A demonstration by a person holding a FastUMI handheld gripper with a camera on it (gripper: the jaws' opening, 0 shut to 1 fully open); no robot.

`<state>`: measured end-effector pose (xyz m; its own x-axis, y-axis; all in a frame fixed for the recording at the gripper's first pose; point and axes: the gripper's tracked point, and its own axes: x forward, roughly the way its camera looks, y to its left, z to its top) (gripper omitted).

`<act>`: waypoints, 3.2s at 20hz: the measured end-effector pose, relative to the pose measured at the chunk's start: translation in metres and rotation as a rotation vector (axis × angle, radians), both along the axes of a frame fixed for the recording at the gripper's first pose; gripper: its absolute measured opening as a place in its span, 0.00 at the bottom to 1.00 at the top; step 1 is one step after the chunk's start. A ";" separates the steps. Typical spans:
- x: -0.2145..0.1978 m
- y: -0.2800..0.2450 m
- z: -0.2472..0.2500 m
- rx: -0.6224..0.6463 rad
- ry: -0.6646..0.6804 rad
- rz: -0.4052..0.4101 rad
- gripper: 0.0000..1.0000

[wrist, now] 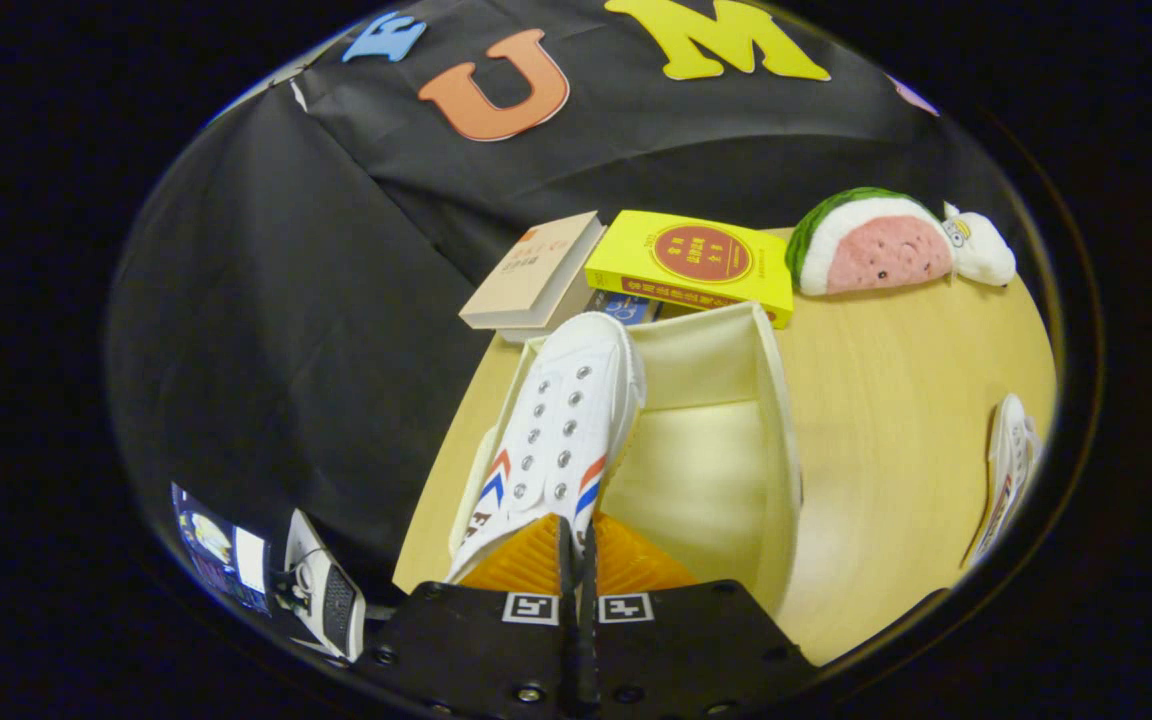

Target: Open the storage box then place both shoes into the box .Put the left shoe in first, then the right shoe, with the right side of both shoes facing outward in a uniform manner.

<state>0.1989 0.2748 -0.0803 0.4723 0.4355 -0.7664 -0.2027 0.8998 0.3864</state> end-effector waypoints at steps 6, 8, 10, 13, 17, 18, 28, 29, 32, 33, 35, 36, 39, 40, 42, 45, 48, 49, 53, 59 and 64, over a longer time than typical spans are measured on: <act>-0.008 0.005 -0.027 -0.087 -0.095 -0.050 0.00; -0.012 0.011 -0.039 -0.094 -0.075 -0.045 0.00; -0.013 0.013 -0.047 -0.089 -0.045 -0.038 0.00; -0.009 0.015 -0.058 -0.084 0.001 -0.037 0.00; -0.008 0.013 -0.082 -0.123 0.090 -0.042 0.00; -0.010 0.014 -0.090 -0.140 0.118 -0.036 0.01; -0.014 0.010 -0.071 -0.116 0.138 0.083 0.29; -0.015 0.002 -0.065 -0.142 0.118 0.102 0.33; -0.018 -0.022 -0.037 -0.165 0.028 0.134 0.42; -0.022 -0.030 -0.027 -0.174 0.005 0.142 0.43; -0.034 -0.044 -0.003 -0.157 -0.035 0.173 0.43; -0.040 -0.054 0.008 -0.164 -0.058 0.191 0.54; -0.052 -0.095 0.024 -0.238 -0.122 0.207 0.63; -0.058 -0.107 0.025 -0.260 -0.126 0.208 0.69; -0.067 -0.136 0.018 -0.309 -0.094 0.189 0.89; -0.065 -0.195 0.000 -0.450 -0.072 0.139 0.96; -0.066 -0.242 -0.012 -0.458 -0.028 0.072 0.96; -0.066 -0.258 -0.016 -0.444 -0.007 0.040 0.96; -0.060 -0.327 -0.031 -0.481 0.021 -0.059 0.96; -0.054 -0.408 -0.050 -0.523 0.028 -0.162 0.96; -0.050 -0.461 -0.078 -0.579 0.087 -0.212 0.95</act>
